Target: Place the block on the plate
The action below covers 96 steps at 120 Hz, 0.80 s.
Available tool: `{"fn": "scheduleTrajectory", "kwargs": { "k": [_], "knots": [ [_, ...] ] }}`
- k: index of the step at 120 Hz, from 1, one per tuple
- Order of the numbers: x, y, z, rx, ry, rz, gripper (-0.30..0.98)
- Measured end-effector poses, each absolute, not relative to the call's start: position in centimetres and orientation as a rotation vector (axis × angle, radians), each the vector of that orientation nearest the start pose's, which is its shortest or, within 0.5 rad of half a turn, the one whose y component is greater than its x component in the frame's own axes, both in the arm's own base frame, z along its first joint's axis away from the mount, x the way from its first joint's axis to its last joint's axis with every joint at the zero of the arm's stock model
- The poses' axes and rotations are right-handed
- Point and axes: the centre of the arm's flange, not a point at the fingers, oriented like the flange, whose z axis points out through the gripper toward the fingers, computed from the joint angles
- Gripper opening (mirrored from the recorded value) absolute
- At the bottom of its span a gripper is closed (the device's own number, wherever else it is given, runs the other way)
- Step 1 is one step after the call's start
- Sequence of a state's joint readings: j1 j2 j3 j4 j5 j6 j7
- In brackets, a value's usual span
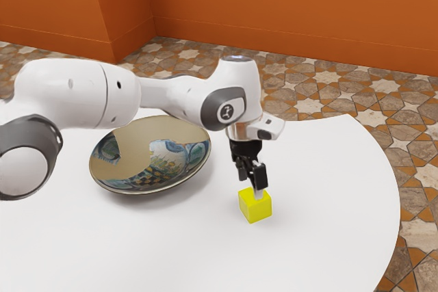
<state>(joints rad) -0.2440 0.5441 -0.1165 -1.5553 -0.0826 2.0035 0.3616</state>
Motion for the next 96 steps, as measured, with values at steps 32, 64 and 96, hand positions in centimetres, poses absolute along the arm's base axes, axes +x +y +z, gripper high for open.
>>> {"fn": "scheduleTrajectory", "kwargs": {
  "k": [32,64,96],
  "knots": [
    [65.5,-23.2,29.3,-3.109,1.049,0.102,0.69],
    [66.3,-22.6,26.7,-3.117,1.031,0.105,0.69],
    [66.6,-22.7,25.0,-3.129,1.023,0.118,0.69]
  ]
}}
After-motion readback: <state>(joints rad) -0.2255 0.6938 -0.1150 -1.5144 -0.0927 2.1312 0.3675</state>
